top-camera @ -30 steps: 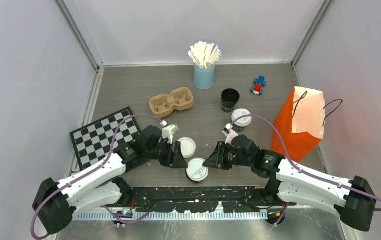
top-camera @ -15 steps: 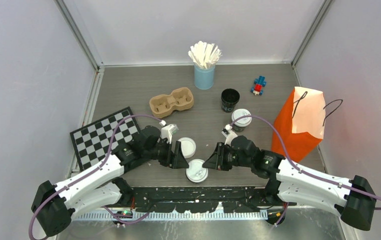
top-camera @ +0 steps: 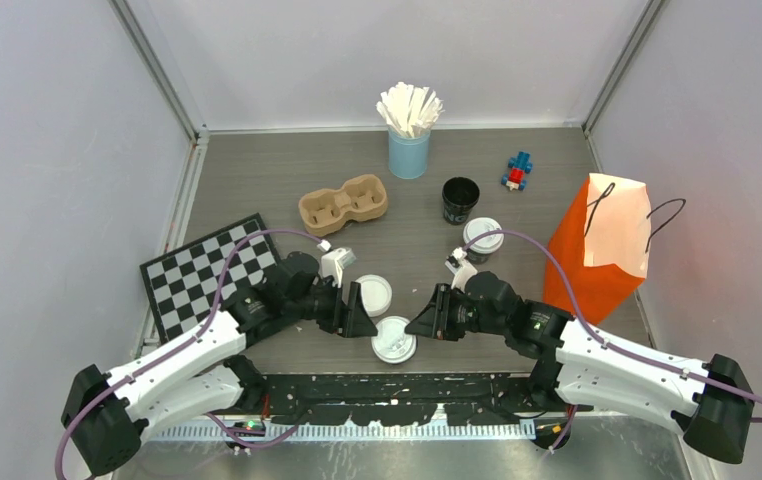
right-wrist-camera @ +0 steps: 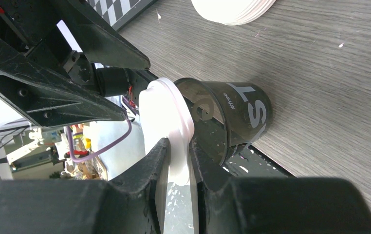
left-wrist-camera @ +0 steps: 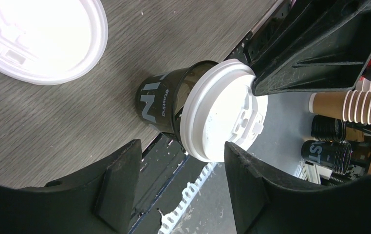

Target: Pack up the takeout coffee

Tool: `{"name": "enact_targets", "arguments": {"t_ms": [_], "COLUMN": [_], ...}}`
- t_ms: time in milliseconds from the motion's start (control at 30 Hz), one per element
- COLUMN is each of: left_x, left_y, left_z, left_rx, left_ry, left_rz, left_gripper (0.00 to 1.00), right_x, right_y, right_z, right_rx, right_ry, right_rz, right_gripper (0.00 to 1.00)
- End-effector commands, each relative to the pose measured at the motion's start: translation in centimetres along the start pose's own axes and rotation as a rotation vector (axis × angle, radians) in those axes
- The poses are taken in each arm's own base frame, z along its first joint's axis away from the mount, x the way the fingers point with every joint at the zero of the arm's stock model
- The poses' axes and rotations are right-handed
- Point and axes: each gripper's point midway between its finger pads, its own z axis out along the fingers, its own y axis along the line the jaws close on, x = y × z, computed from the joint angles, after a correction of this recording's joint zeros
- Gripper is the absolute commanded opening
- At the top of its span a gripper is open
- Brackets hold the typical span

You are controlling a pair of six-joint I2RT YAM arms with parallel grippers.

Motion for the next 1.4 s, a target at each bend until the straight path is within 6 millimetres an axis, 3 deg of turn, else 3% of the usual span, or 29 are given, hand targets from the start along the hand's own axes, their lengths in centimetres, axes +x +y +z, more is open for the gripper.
{"name": "enact_targets", "arguments": {"t_ms": [0,300,1100,1367], "left_x": [-0.1,0.3,0.4,0.1], "left_y": [-0.4,0.1,0.7,0.3], "left_z": [0.0,0.7,1.7,1.3], "left_rx": [0.029,0.023,0.026,0.041], "left_ry": [-0.009,0.009,0.011,-0.013], "left_rz": [0.001,-0.009,-0.022,-0.006], "left_gripper": [0.62,0.52,0.48,0.63], "right_x": [-0.6,-0.6,-1.3,-1.5], "right_y": [1.3,0.5,-0.5,-0.4], "right_z": [0.0,0.3,0.3,0.2], "right_rx": [-0.033,-0.004,0.047,0.050], "right_ry": [-0.025,-0.027,-0.067,-0.076], "right_rz": [-0.001,-0.003,-0.019,-0.018], "right_gripper": [0.25,0.26,0.31,0.31]}}
